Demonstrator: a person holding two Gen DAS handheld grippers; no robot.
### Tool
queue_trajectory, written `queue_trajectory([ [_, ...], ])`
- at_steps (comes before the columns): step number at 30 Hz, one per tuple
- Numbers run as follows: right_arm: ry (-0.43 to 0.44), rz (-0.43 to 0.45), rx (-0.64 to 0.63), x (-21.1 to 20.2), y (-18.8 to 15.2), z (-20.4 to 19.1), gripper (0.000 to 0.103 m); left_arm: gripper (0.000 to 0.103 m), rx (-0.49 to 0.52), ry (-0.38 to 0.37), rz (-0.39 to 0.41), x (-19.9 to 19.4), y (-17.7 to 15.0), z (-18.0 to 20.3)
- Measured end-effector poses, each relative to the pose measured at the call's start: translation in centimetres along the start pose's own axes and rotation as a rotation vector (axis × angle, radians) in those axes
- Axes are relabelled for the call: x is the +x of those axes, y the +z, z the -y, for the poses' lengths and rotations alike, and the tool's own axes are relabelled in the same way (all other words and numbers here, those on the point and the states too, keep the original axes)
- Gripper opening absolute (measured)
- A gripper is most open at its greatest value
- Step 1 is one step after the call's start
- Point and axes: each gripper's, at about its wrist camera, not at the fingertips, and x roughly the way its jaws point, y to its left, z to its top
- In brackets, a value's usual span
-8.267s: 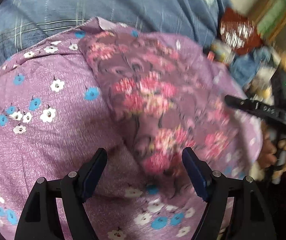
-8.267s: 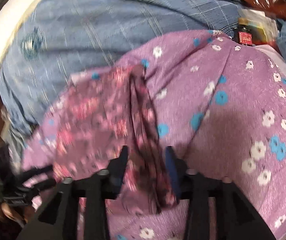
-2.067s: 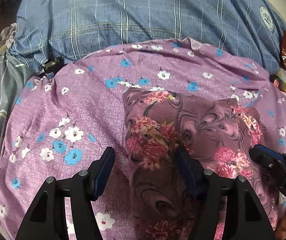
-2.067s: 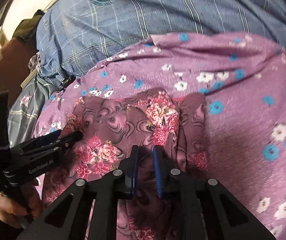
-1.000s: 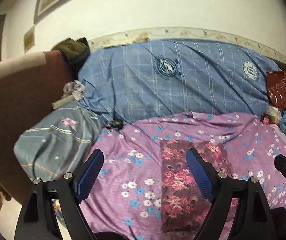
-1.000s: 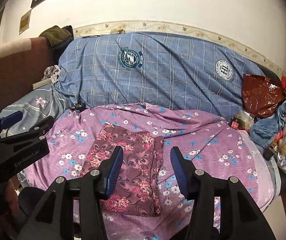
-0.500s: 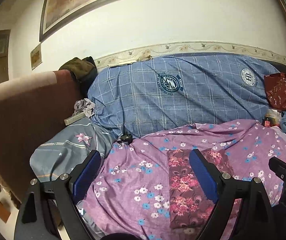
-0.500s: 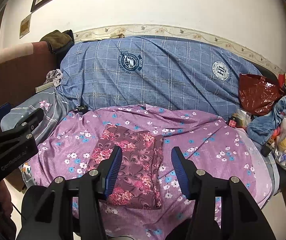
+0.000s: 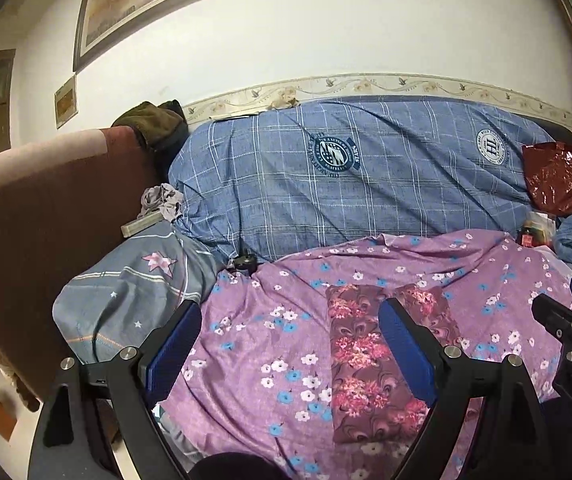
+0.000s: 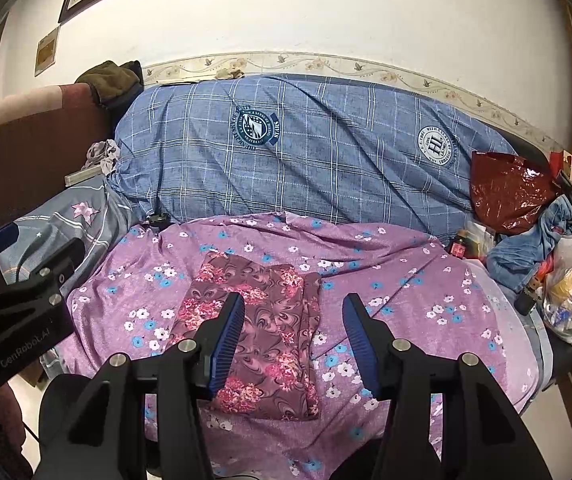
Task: Fold small clothes
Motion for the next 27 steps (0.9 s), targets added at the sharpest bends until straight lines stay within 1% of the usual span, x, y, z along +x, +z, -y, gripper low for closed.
queue_trajectory([
  [5,-0.002,0.0,0.0,0.03,-0.04,-0.04,0.053,0.091,-0.013,-0.018,-0.018,0.21,-0.03,-0.28],
  [27,-0.002,-0.005,-0.014,0.62,0.22,-0.09,0.053,0.091,-0.052,-0.036,-0.048,0.38,0.29,-0.04],
])
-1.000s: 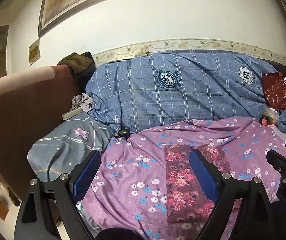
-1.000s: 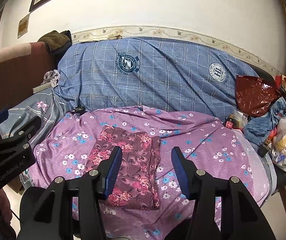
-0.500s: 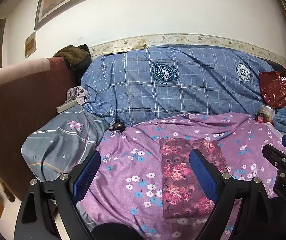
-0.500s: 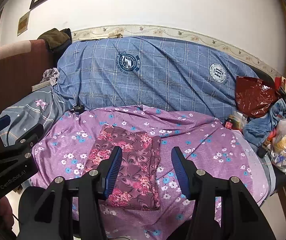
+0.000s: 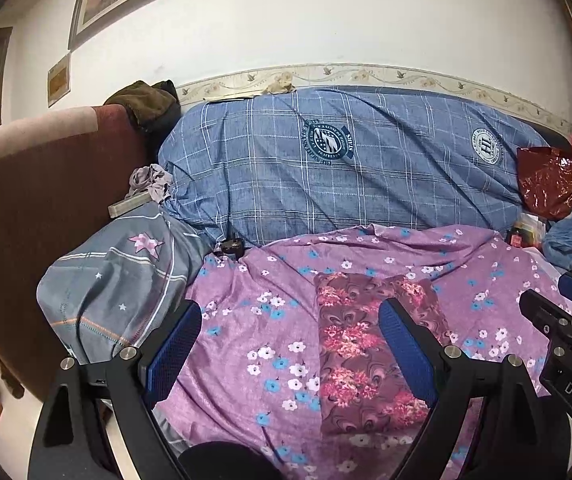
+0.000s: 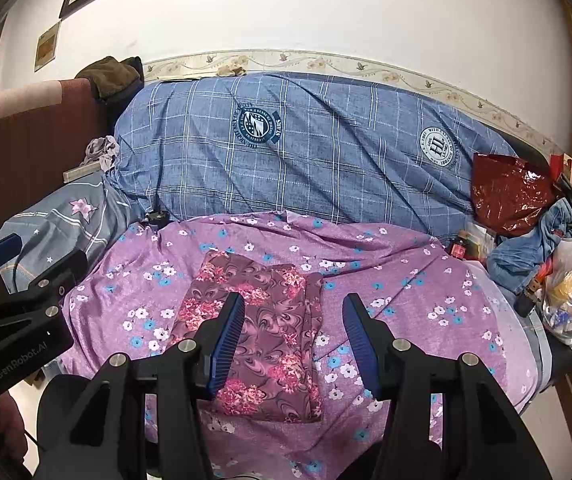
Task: Fold small clothes
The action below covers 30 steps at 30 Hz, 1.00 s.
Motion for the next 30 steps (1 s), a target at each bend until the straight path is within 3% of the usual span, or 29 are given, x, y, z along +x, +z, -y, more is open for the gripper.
queue_trajectory([
  [30,-0.003,-0.03,0.012,2.4,-0.2,-0.2,0.053,0.091,-0.001,-0.023,-0.052,2.4,0.2,0.4],
])
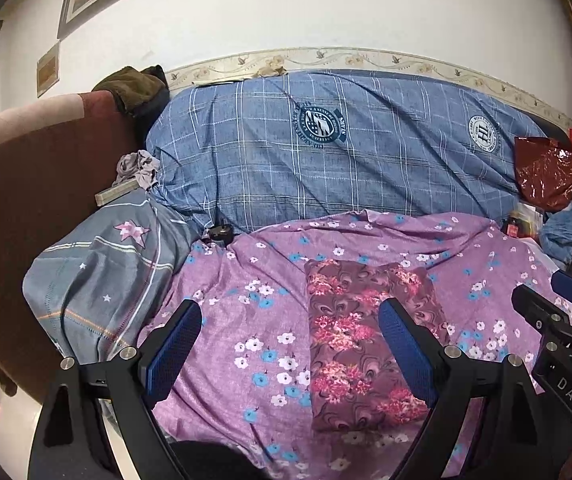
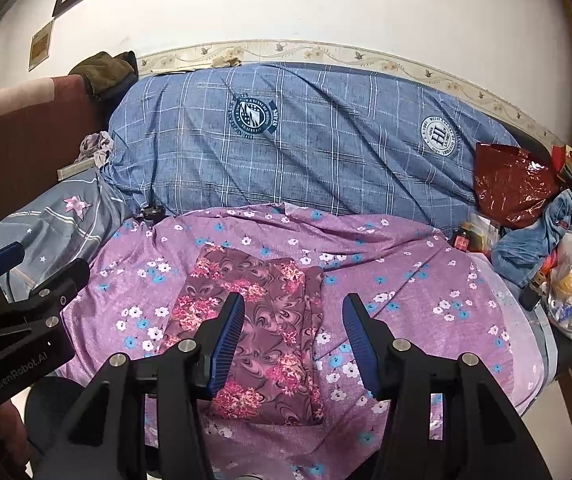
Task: Fold small clothes
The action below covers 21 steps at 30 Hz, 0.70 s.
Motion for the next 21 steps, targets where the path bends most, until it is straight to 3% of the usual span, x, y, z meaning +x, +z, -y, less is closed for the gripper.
queue_trajectory([
  [21,-0.047,-0.067,-0.04,5.3,0.8,-2.0,0.053,0.091,-0.032,0.012,-0.053,7.1,0.8,-1.6],
])
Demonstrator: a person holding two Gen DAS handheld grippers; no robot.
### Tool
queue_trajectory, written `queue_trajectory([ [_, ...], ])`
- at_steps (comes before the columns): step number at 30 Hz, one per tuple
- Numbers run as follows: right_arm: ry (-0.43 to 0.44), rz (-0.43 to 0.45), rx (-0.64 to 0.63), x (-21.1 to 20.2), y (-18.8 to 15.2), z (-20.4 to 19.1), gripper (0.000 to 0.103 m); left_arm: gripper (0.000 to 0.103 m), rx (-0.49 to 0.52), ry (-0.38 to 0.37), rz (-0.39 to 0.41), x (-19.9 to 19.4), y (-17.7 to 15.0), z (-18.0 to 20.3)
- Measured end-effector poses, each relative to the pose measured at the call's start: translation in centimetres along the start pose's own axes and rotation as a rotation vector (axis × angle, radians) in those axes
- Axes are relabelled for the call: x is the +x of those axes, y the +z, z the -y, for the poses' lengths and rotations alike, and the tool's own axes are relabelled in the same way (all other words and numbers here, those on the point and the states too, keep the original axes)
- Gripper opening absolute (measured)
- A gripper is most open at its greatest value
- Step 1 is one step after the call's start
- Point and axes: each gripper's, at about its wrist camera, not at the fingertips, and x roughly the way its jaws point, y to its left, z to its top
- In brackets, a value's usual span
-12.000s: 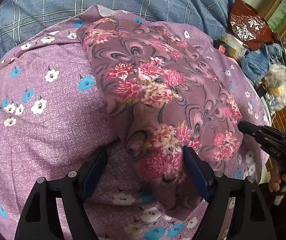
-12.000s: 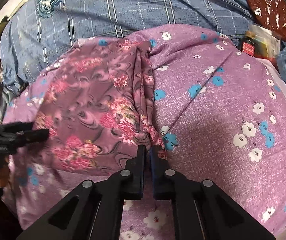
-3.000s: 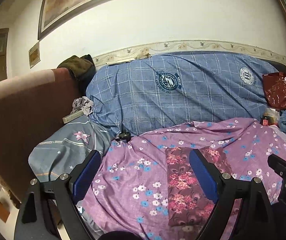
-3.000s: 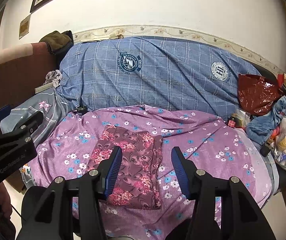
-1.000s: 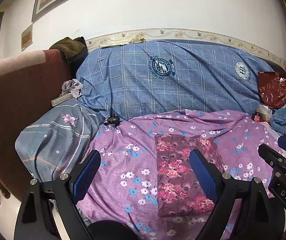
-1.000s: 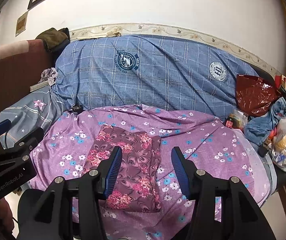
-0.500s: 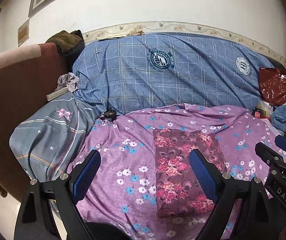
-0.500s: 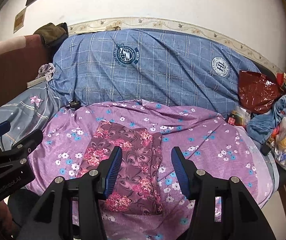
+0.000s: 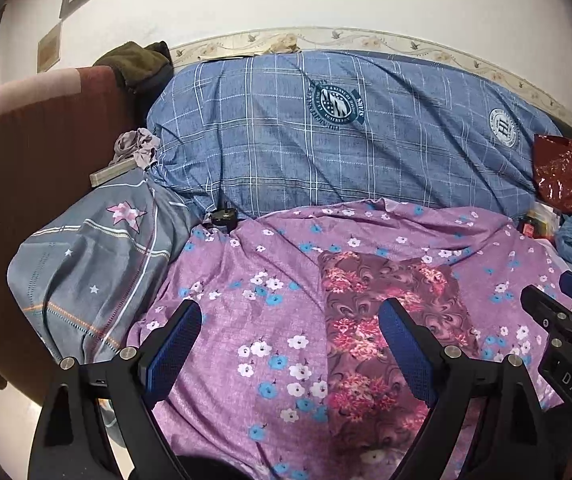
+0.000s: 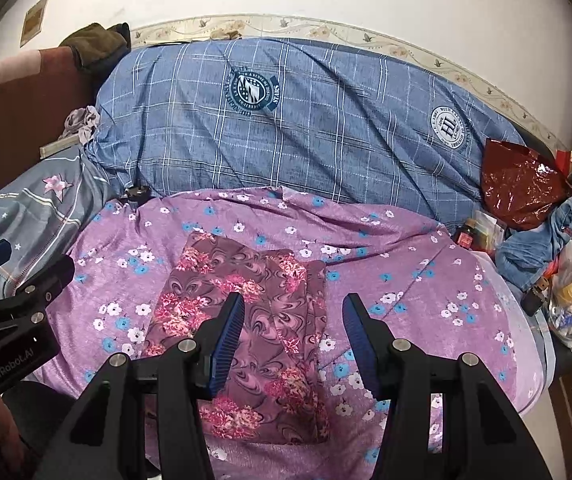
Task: Fold small clothes
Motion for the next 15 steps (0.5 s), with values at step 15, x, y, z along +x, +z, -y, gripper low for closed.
queue_trajectory([
  [15,0.05,-0.023,-0.015,3.5,1.7,-0.5,0.053,0.091,-0.069,0.008,0.0,3.3,0.8,-1.8],
])
